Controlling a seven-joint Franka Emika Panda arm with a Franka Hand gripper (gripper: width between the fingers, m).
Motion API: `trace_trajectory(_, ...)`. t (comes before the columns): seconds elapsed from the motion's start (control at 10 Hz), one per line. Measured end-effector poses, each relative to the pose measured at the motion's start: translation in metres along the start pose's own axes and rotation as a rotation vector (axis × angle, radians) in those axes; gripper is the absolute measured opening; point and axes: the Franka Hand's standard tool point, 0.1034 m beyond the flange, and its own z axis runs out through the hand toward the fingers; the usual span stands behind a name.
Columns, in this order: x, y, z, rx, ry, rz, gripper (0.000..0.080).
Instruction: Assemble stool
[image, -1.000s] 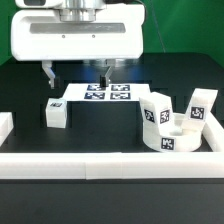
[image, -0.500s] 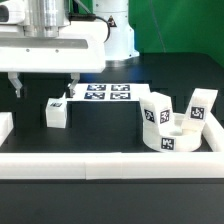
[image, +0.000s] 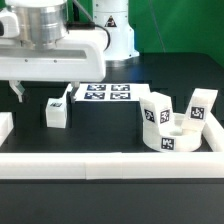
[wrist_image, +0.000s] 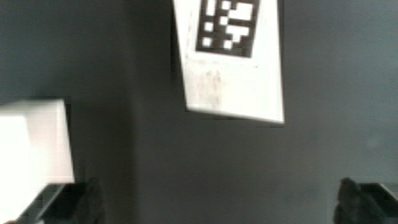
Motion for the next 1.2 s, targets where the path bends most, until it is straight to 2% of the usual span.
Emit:
trace_trajectory(0.4,-0.007,-0.005,0.004,0.031,-0.276,-0.003,0.0649)
trace_trajectory(0.6,-0.007,-0.009,0.01,0.038,-0.38,-0.018,0.0649)
trace_trajectory(0.8,-0.014,-0.014,0.015,0.054,-0.522,-0.031,0.0649)
trace_trajectory(1.1,-0.022,-0.013,0.02,0.064,-0.705,-0.022,0.0649)
trace_trajectory(1.2,-0.02,-0.013,0.022,0.058,-0.732,-0.027,0.0649)
